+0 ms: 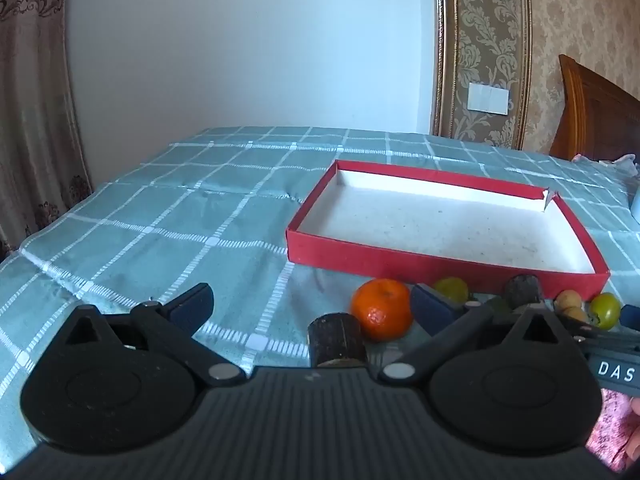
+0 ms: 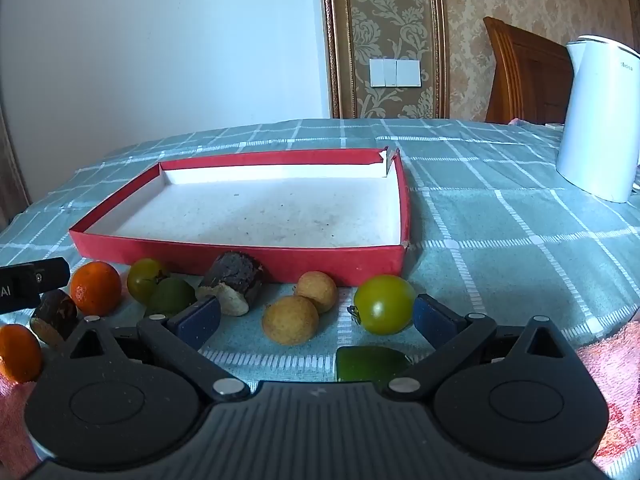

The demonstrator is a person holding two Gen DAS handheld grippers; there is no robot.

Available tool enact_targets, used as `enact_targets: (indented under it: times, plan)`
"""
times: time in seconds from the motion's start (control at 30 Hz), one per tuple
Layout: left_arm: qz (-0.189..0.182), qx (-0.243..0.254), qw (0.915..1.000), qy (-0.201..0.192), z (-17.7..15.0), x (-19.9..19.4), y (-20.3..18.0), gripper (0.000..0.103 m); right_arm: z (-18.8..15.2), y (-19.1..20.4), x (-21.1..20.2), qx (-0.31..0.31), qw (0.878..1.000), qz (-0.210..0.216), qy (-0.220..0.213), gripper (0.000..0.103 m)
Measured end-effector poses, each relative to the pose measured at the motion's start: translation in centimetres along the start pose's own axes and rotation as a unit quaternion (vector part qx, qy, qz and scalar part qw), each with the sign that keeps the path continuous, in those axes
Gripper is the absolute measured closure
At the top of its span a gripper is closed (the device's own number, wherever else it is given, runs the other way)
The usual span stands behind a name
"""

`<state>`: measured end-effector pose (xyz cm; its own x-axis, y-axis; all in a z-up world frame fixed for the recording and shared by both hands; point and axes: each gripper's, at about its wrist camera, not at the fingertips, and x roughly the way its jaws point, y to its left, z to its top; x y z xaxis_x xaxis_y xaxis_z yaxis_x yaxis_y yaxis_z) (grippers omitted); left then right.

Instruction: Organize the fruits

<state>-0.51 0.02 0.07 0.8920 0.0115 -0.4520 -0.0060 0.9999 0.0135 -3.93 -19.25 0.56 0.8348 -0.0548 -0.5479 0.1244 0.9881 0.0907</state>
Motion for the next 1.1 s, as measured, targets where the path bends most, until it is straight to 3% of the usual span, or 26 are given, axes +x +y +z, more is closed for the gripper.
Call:
enact_targets:
  times: [0.03, 0.13, 0.27, 1.1]
  plan:
    - [0.003, 0.014, 0.9999, -0.009, -0.8, -0.3, -0.6, 0.0, 0.0, 0.0, 0.0, 0.001, 1.0, 0.002, -0.001, 0.0]
    - [-0.016, -0.009, 0.9997, 0.014, -0.3, 0.3, 0.4, 0.0, 0.2, 0.1, -0.1, 0.002, 1.0, 0.004, -0.002, 0.0]
    - [-0.011, 0.012, 0.9998, 0.008, -0.3, -0.2, -0.1, 0.0, -0.2, -0.1, -0.2, 0.005, 1.0, 0.004, -0.005, 0.0]
    - [-0.025, 0.017, 0.9991, 0.029, -0.8, 0.9, -0.3, 0.0, -0.1, 0.1, -0.2, -0.006, 1.0, -0.005, 0.004, 0.0]
